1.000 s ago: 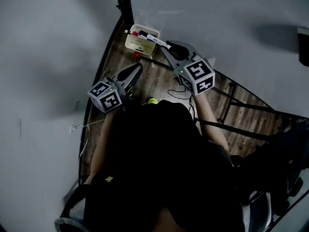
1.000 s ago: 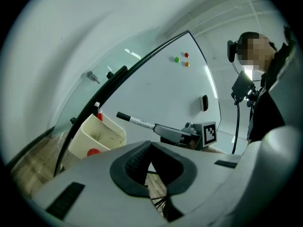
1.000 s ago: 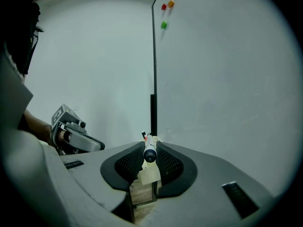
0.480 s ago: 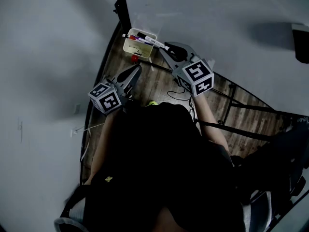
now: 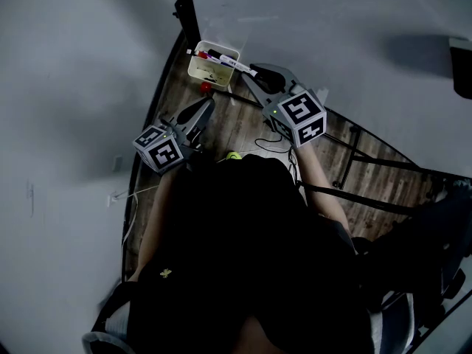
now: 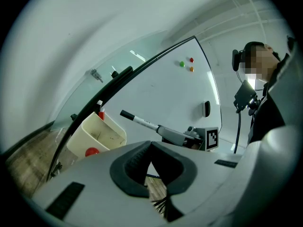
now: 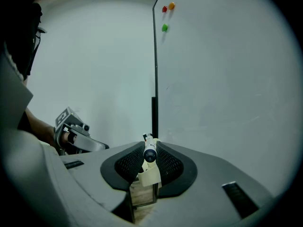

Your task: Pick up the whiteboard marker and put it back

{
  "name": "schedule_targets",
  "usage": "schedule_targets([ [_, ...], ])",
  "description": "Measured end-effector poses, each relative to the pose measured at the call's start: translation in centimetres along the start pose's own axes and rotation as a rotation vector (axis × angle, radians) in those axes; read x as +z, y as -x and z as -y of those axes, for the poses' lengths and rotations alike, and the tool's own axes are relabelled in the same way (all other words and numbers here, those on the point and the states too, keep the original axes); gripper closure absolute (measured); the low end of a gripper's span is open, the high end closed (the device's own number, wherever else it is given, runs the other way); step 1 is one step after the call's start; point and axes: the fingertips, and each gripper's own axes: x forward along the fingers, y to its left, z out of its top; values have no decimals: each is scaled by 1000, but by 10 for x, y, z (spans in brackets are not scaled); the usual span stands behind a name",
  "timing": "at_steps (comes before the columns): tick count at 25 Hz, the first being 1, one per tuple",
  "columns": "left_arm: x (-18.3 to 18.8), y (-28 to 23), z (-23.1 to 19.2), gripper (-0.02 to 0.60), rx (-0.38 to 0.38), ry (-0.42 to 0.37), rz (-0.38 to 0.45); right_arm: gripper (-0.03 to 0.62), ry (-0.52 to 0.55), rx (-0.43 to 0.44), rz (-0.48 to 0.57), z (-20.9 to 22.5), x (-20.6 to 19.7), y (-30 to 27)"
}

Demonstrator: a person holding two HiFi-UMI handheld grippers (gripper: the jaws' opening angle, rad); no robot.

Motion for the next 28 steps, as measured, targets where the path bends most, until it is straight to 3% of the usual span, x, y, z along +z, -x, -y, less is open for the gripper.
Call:
schedule_targets([
  [21, 4, 17, -5, 578, 28, 8, 27, 500, 7, 84, -44, -22, -11, -24],
  [28, 7, 24, -12, 578, 50, 29, 29, 500, 28, 102, -109, -26, -22, -38],
])
